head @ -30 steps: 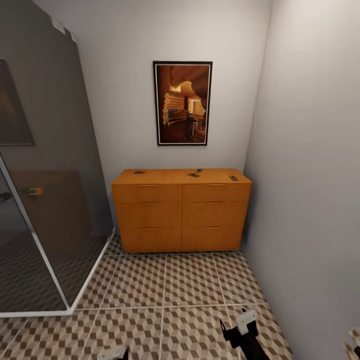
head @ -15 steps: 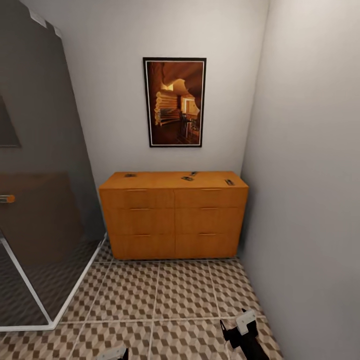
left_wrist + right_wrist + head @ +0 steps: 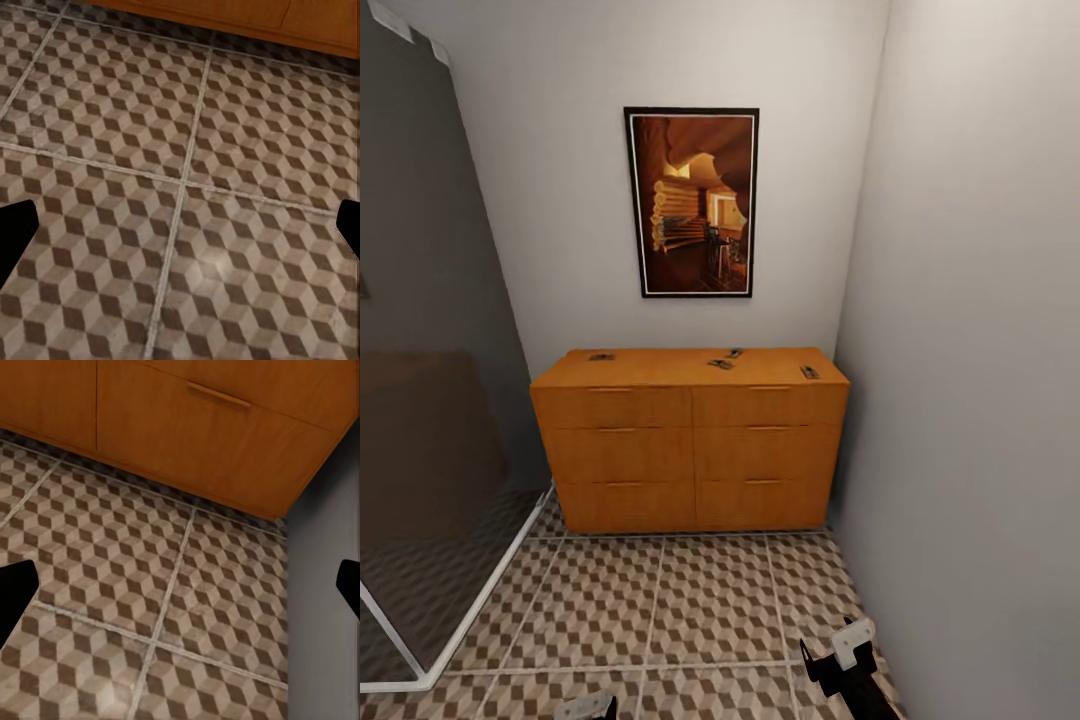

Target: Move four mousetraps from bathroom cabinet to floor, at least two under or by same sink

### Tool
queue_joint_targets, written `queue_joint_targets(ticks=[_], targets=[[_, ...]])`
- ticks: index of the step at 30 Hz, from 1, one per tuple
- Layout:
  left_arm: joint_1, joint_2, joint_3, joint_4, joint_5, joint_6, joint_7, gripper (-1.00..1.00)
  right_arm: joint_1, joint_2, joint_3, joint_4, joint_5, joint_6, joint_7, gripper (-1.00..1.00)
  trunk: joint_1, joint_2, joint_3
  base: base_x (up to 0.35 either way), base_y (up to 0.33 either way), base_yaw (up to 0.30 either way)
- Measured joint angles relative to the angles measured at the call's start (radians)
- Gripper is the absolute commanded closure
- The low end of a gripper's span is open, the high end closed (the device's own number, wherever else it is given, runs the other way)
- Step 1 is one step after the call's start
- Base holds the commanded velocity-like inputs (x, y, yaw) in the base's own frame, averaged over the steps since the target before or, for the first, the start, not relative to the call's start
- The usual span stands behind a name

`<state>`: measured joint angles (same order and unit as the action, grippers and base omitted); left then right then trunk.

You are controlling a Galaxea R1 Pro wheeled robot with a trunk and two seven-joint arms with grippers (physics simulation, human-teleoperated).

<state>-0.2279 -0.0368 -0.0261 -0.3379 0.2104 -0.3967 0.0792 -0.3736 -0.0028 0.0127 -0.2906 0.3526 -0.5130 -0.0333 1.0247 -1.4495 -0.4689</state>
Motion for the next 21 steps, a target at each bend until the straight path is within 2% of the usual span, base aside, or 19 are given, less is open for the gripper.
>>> queue_joint_targets(ticks=[7,21], targets=[[0.000,0.000,0.000,0.000,0.000,0.000,0.000,-1.00,0.000,0.000,0.000,0.000,0.000,0.000,0.000,-1.00,0.000,0.000,0.000,0.183,-0.111,0.000],[0.000,0.000,0.000,0.000,0.000,0.000,0.000,-1.00,0.000,0.000,0.000,0.000,0.000,0.000,0.000,-1.00,0.000,0.000,0.000,0.208,-0.009,0.000]])
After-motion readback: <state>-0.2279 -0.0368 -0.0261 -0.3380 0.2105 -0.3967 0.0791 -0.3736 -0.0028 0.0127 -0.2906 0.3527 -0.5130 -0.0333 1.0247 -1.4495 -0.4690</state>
